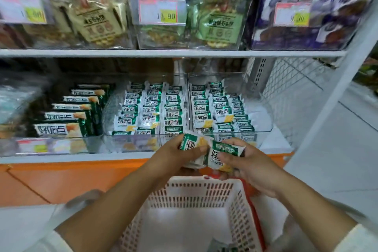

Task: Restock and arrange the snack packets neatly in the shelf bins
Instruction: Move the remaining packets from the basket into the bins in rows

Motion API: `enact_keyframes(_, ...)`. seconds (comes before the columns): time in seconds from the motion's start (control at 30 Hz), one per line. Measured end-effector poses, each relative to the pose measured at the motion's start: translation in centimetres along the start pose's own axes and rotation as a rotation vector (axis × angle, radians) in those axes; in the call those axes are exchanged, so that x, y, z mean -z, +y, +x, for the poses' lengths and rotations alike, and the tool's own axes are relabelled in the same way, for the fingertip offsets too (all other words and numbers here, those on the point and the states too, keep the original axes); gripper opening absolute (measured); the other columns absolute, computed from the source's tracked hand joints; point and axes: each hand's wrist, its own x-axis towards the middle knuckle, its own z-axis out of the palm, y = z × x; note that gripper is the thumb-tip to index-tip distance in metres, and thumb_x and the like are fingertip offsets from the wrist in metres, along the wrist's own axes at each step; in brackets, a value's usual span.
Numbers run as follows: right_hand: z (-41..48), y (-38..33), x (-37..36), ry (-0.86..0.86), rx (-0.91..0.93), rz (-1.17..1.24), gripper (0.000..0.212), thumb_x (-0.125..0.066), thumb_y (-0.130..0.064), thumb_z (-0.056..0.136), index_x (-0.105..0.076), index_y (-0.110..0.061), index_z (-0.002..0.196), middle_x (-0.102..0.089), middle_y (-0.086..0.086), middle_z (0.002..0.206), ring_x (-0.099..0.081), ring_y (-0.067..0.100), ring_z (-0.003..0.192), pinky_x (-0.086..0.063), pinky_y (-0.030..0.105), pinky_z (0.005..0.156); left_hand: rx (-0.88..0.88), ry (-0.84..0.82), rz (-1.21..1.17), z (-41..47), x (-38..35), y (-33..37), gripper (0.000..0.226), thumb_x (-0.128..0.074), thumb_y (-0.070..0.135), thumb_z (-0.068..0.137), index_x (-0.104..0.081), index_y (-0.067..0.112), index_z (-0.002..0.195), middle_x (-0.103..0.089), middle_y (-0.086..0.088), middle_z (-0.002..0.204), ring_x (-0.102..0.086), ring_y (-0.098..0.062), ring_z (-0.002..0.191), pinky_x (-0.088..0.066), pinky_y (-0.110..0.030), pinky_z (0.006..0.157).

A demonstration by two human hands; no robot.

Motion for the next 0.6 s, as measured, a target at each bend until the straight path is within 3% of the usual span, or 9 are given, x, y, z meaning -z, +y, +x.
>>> enact_keyframes(0.13, 0.9, -0.1, 0.3, 0.206, 0.121, -0.433, 0.044, -0.070, -0.066, 0.059, -0.058, -0.050, 0.098, -0.066, 0.000, 0.103, -0.066, 0.020, 0.093, -0.052, 0.031, 0.080, 0.006, 0.055, 0.015, 1.2, -0.4, 0.4, 0.046, -0.085, 0.027, 0.070, -0.064, 0.013, 0.108, -0.075, -0.013, 0.100, -0.074, -0.029, 0.086, -0.060, -0.042, 0.079)
enact_keyframes(0.23, 2.0, 0.0, 0.5, 0.195, 0.122, -0.472, 0.045, -0.065, -0.071, 0.059, -0.056, -0.053, 0.100, -0.065, 0.000, 0.103, -0.066, 0.015, 0.090, -0.053, 0.032, 0.082, 0.018, 0.107, 0.010, 2.4, -0.1, 0.7, 0.050, -0.088, 0.024, 0.070, -0.061, 0.013, 0.111, -0.074, -0.017, 0.103, -0.074, -0.031, 0.083, -0.061, -0.039, 0.075)
enact_keyframes(0.3, 2.8, 0.0, 0.9, 0.156, 0.115, -0.445, 0.051, -0.072, -0.066, 0.060, -0.060, -0.048, 0.106, -0.067, 0.011, 0.101, -0.068, 0.022, 0.085, -0.055, 0.043, 0.084, 0.005, 0.111, -0.015, 3.0, -0.1, 1.1, 0.056, -0.084, 0.018, 0.073, -0.058, 0.013, 0.123, -0.077, -0.010, 0.089, -0.074, -0.029, 0.074, -0.060, -0.033, 0.067)
enact_keyframes(0.37, 3.3, -0.3, 1.6, 0.123, 0.132, -0.435, 0.044, -0.082, -0.052, 0.064, -0.062, -0.051, 0.103, -0.066, 0.016, 0.107, -0.066, 0.031, 0.092, -0.054, 0.050, 0.086, 0.014, 0.124, -0.037, 3.7, -0.1, 1.5, 0.082, -0.084, 0.016, 0.073, -0.042, 0.016, 0.143, -0.077, -0.001, 0.080, -0.074, -0.027, 0.070, -0.061, -0.031, 0.063)
enact_keyframes(0.43, 3.8, -0.9, 2.6, 0.137, 0.165, -0.479, 0.039, -0.084, -0.038, 0.069, -0.063, -0.052, 0.099, -0.066, 0.008, 0.107, -0.066, 0.029, 0.094, -0.055, 0.049, 0.085, 0.001, 0.121, 0.000, 4.7, -0.1, 2.1, 0.083, -0.087, 0.021, 0.067, -0.047, 0.015, 0.139, -0.076, -0.002, 0.083, -0.075, -0.027, 0.073, -0.063, -0.037, 0.069)
enact_keyframes(0.5, 4.7, -1.8, 3.9, 0.184, 0.211, -0.518, 0.036, -0.083, -0.030, 0.072, -0.065, -0.048, 0.098, -0.065, -0.008, 0.109, -0.066, 0.013, 0.095, -0.056, 0.038, 0.084, -0.031, 0.187, 0.079, 5.7, 0.5, 2.7, 0.082, -0.089, 0.043, 0.056, -0.055, 0.019, 0.126, -0.075, -0.006, 0.101, -0.074, -0.027, 0.087, -0.061, -0.047, 0.081)
enact_keyframes(0.57, 6.2, -3.3, 5.4, 0.264, 0.276, -0.544, 0.032, -0.080, -0.022, 0.076, -0.064, -0.042, 0.095, -0.060, -0.022, 0.107, -0.059, -0.008, 0.092, -0.049, 0.015, 0.075, -0.066, 0.295, 0.138, 6.4, 1.2, 3.3, 0.115, -0.085, 0.071, 0.037, -0.046, 0.029, 0.137, -0.064, -0.006, 0.128, -0.068, -0.029, 0.105, -0.056, -0.052, 0.090)
enact_keyframes(0.6, 7.2, -4.2, 6.3, 0.314, 0.309, -0.571, 0.031, -0.078, -0.018, 0.078, -0.062, -0.038, 0.094, -0.058, -0.023, 0.104, -0.056, -0.010, 0.089, -0.045, 0.010, 0.068, -0.066, 0.322, 0.108, 6.8, 1.7, 3.5, 0.128, -0.083, 0.077, 0.030, -0.040, 0.033, 0.143, -0.059, -0.007, 0.135, -0.066, -0.030, 0.109, -0.054, -0.054, 0.092)
